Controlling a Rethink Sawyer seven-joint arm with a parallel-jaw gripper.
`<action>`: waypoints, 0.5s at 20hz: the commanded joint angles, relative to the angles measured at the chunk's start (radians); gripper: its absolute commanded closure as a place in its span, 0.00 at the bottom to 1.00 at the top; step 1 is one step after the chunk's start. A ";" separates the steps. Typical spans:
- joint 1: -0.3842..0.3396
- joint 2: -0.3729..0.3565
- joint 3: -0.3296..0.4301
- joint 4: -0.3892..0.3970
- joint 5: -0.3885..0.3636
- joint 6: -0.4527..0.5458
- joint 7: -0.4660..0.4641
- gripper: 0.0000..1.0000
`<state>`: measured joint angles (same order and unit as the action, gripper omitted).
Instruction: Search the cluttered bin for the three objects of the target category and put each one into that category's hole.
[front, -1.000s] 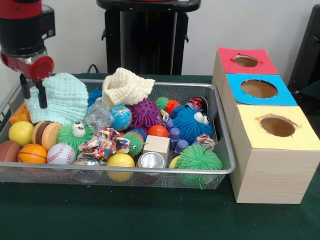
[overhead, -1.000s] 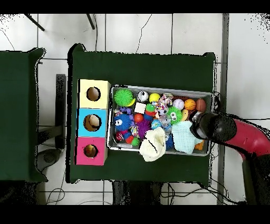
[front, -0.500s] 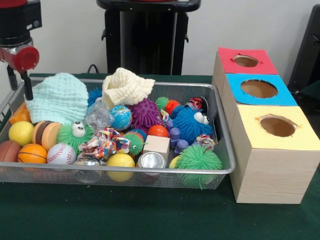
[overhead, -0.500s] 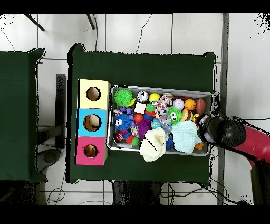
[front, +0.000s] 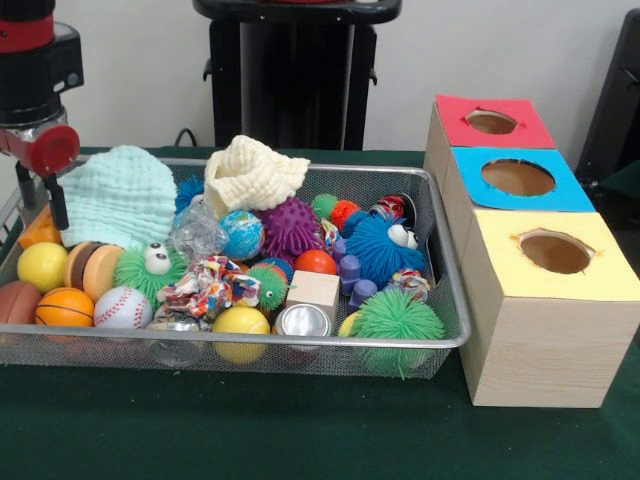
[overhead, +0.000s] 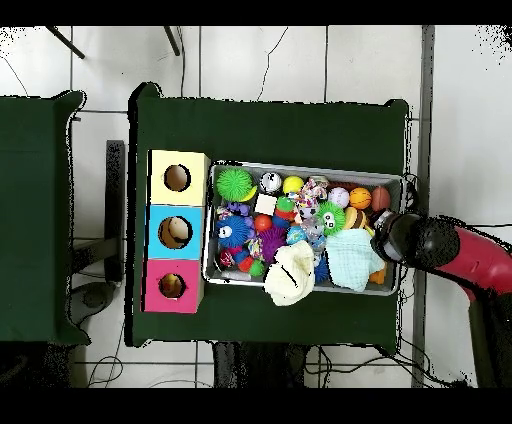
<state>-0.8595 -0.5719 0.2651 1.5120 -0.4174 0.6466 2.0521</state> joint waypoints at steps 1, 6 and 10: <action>0.005 0.055 0.100 -0.088 -0.051 0.059 -0.220 0.00; 0.008 0.081 0.124 -0.146 -0.049 0.094 -0.251 0.00; 0.004 0.047 0.111 -0.081 -0.041 0.084 -0.213 0.00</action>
<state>-0.8592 -0.5386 0.2991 1.4386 -0.4188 0.6464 2.0521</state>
